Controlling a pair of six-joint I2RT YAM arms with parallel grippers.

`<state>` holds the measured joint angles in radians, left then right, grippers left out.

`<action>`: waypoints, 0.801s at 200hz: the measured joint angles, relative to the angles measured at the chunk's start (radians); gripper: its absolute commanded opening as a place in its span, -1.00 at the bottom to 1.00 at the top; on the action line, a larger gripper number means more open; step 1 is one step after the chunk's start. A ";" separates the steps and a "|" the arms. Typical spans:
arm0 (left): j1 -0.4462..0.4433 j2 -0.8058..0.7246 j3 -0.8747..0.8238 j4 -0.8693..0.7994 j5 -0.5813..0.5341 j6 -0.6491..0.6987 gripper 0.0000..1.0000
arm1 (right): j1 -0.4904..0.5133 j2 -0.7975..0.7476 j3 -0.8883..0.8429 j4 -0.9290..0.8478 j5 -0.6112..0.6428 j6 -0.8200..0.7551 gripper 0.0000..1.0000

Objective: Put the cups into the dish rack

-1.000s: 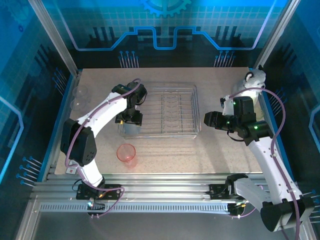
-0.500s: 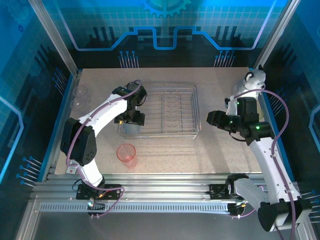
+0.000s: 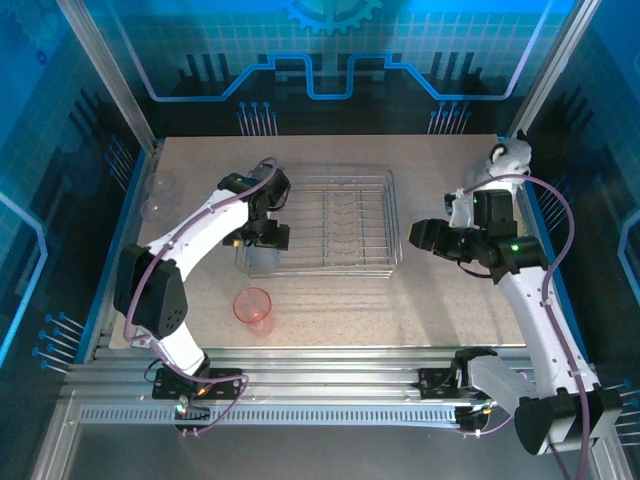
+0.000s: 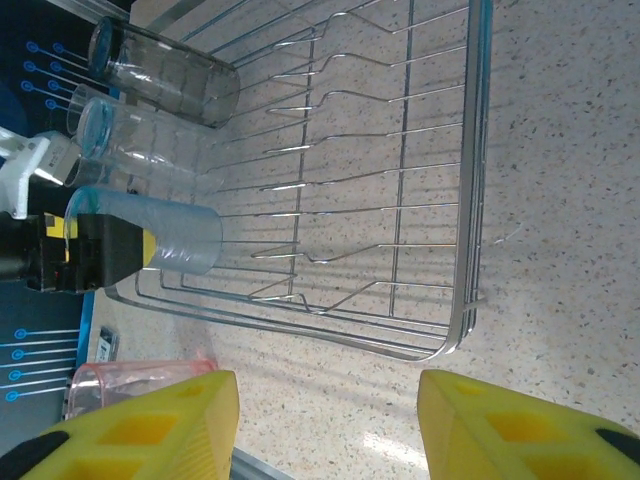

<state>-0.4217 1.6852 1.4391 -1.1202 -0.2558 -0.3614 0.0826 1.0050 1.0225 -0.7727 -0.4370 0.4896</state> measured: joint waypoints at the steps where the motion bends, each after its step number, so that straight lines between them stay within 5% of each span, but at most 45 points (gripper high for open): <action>1: 0.000 -0.001 0.000 0.000 -0.001 0.000 0.99 | 0.001 0.001 0.001 0.000 0.000 -0.001 0.01; 36: 0.003 -0.121 -0.023 0.003 -0.014 -0.013 0.99 | 0.090 0.065 0.053 -0.017 -0.009 -0.002 0.00; 109: 0.053 -0.468 -0.251 0.146 -0.018 -0.026 0.99 | 0.529 0.281 0.262 -0.024 0.145 0.030 0.03; 160: 0.080 -0.858 -0.468 0.336 -0.047 -0.056 0.99 | 0.767 0.475 0.370 -0.023 0.248 0.076 0.18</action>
<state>-0.3420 0.8276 0.9710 -0.7837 -0.3031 -0.4179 0.8497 1.4803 1.3922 -0.7956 -0.1890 0.5659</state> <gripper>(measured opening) 0.992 0.586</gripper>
